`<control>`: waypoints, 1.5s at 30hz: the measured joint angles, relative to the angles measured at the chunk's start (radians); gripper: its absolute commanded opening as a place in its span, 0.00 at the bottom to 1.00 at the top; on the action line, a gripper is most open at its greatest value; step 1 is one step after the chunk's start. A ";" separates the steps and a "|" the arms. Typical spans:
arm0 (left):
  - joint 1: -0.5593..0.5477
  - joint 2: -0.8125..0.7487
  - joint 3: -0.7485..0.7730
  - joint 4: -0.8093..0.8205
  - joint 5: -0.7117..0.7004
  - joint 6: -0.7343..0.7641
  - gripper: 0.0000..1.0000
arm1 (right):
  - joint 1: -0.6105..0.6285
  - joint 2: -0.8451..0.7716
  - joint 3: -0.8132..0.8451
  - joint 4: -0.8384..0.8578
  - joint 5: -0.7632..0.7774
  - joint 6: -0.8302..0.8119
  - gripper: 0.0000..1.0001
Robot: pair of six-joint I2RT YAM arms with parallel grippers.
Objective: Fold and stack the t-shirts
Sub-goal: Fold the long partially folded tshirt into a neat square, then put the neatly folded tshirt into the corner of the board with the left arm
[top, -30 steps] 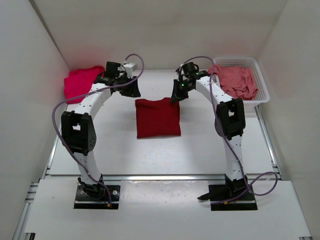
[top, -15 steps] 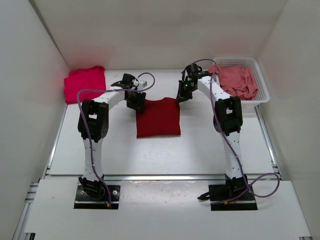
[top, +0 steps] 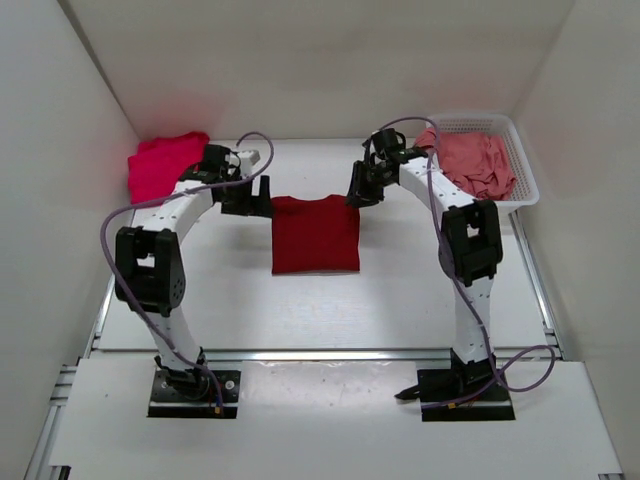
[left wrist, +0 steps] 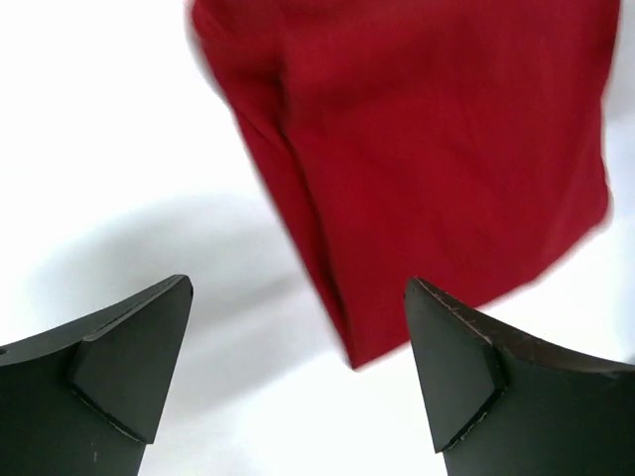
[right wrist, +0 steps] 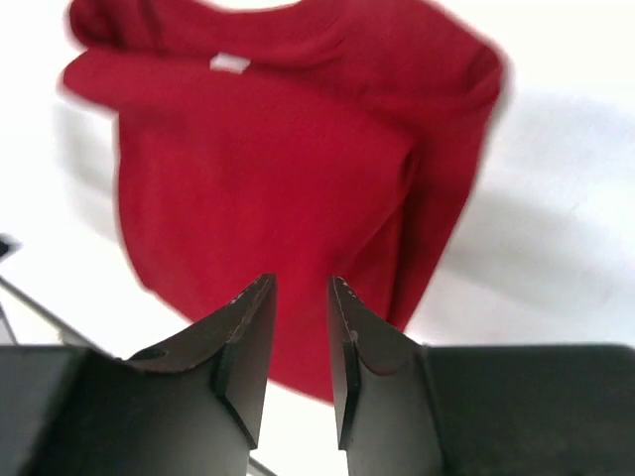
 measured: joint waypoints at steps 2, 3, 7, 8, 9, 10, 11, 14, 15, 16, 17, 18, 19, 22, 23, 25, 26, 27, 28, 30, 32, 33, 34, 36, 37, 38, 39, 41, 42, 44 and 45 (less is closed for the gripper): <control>0.001 0.000 -0.044 -0.003 0.051 -0.017 0.99 | 0.008 -0.078 -0.089 0.040 -0.005 0.015 0.26; 0.000 0.010 -0.071 -0.001 0.084 -0.029 0.99 | 0.008 -0.117 -0.133 0.059 -0.007 0.023 0.25; -0.002 0.069 -0.172 0.003 0.185 -0.089 0.99 | -0.005 -0.243 -0.274 0.133 -0.007 0.050 0.23; -0.006 0.082 -0.182 0.001 0.188 -0.095 0.99 | -0.010 -0.266 -0.303 0.149 -0.006 0.055 0.23; -0.010 0.086 -0.182 0.000 0.197 -0.103 0.99 | -0.015 -0.288 -0.333 0.162 -0.007 0.061 0.23; -0.017 0.083 -0.180 0.002 0.180 -0.104 0.98 | -0.019 -0.311 -0.365 0.177 -0.006 0.069 0.24; -0.025 0.082 -0.175 0.005 0.162 -0.103 0.98 | -0.023 -0.328 -0.392 0.185 -0.006 0.073 0.23; -0.069 0.087 -0.158 0.006 0.097 -0.101 0.99 | -0.031 -0.373 -0.465 0.201 0.002 0.082 0.23; -0.084 0.095 -0.149 0.003 0.084 -0.101 0.99 | -0.034 -0.383 -0.481 0.202 0.004 0.085 0.23; -0.093 0.104 -0.138 0.001 0.081 -0.104 0.98 | -0.037 -0.395 -0.497 0.206 0.007 0.088 0.23; -0.104 0.117 -0.122 0.000 0.084 -0.108 0.99 | -0.038 -0.407 -0.511 0.211 0.011 0.092 0.23; -0.109 0.131 -0.108 -0.001 0.090 -0.116 0.99 | -0.040 -0.419 -0.523 0.214 0.014 0.095 0.22; -0.111 0.149 -0.089 -0.006 0.101 -0.125 0.98 | -0.043 -0.432 -0.531 0.215 0.016 0.097 0.22; -0.106 0.214 -0.012 -0.028 0.138 -0.149 0.58 | -0.046 -0.484 -0.551 0.217 0.024 0.101 0.22; -0.102 0.238 0.011 -0.032 0.147 -0.158 0.46 | -0.048 -0.502 -0.555 0.219 0.029 0.101 0.22; -0.093 0.290 0.044 -0.028 0.161 -0.159 0.14 | -0.053 -0.541 -0.564 0.222 0.039 0.101 0.22; -0.087 0.313 0.057 -0.030 0.184 -0.166 0.09 | -0.056 -0.560 -0.570 0.223 0.042 0.101 0.21; -0.081 0.324 0.070 -0.041 0.207 -0.169 0.02 | -0.061 -0.583 -0.580 0.227 0.048 0.100 0.21; -0.079 0.330 0.077 -0.047 0.218 -0.169 0.00 | -0.066 -0.605 -0.591 0.230 0.051 0.099 0.21; -0.078 0.340 0.095 -0.066 0.219 -0.166 0.00 | -0.079 -0.644 -0.617 0.232 0.056 0.098 0.20; -0.080 0.351 0.122 -0.090 0.213 -0.150 0.00 | -0.095 -0.679 -0.648 0.236 0.060 0.098 0.20; -0.080 0.356 0.139 -0.101 0.200 -0.138 0.00 | -0.103 -0.693 -0.662 0.236 0.063 0.098 0.20; -0.080 0.359 0.158 -0.110 0.182 -0.122 0.00 | -0.113 -0.706 -0.676 0.235 0.066 0.098 0.20; -0.080 0.364 0.206 -0.118 0.116 -0.079 0.00 | -0.129 -0.724 -0.695 0.233 0.070 0.098 0.19; -0.076 0.364 0.235 -0.122 0.065 -0.050 0.00 | -0.137 -0.731 -0.703 0.234 0.072 0.098 0.19; -0.071 0.364 0.269 -0.127 0.021 -0.023 0.00 | -0.143 -0.737 -0.709 0.233 0.072 0.098 0.20; -0.064 0.364 0.305 -0.126 -0.029 0.010 0.00 | -0.147 -0.742 -0.713 0.233 0.073 0.098 0.20; -0.046 0.364 0.380 -0.114 -0.128 0.080 0.00 | -0.154 -0.750 -0.715 0.233 0.077 0.098 0.20; -0.038 0.364 0.407 -0.102 -0.181 0.116 0.00 | -0.155 -0.753 -0.715 0.233 0.079 0.098 0.19; -0.025 0.364 0.438 -0.064 -0.293 0.197 0.00 | -0.155 -0.761 -0.715 0.233 0.081 0.097 0.19; -0.021 0.362 0.441 -0.037 -0.349 0.238 0.00 | -0.155 -0.764 -0.715 0.233 0.082 0.097 0.19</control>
